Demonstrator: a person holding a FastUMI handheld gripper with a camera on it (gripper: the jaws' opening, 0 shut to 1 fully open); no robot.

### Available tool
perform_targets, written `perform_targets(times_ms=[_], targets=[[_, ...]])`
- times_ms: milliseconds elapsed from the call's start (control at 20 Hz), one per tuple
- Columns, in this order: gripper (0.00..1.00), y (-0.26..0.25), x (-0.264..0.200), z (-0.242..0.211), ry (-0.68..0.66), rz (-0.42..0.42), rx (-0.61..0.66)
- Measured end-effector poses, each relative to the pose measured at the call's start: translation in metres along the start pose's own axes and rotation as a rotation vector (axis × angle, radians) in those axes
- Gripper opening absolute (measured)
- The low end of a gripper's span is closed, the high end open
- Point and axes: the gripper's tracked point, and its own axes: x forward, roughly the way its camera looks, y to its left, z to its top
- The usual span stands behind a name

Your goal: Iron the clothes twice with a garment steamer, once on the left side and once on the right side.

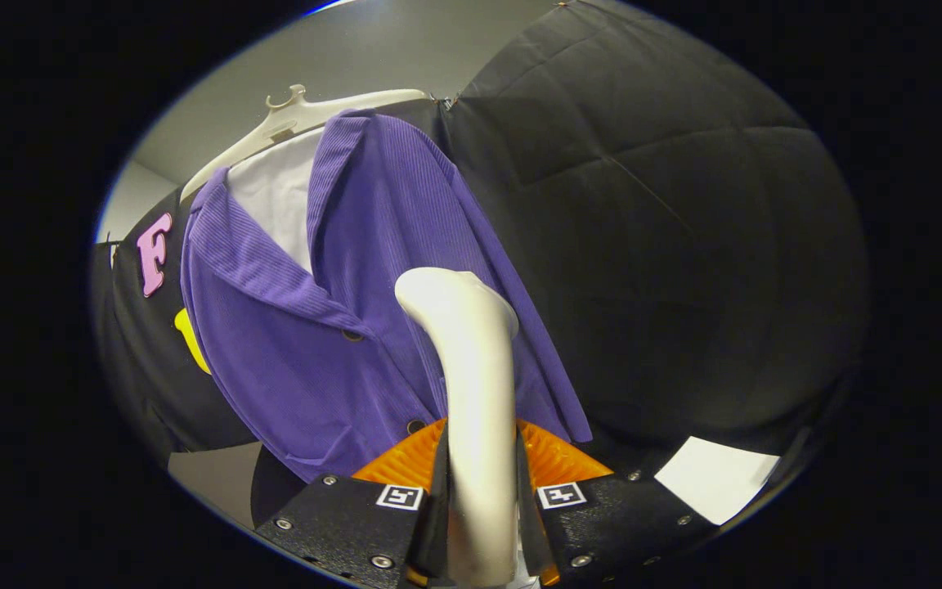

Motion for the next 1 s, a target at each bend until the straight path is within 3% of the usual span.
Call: perform_targets(times_ms=[1000], targets=[[0.37, -0.038, 0.008, -0.152, 0.286, -0.11, -0.067]])
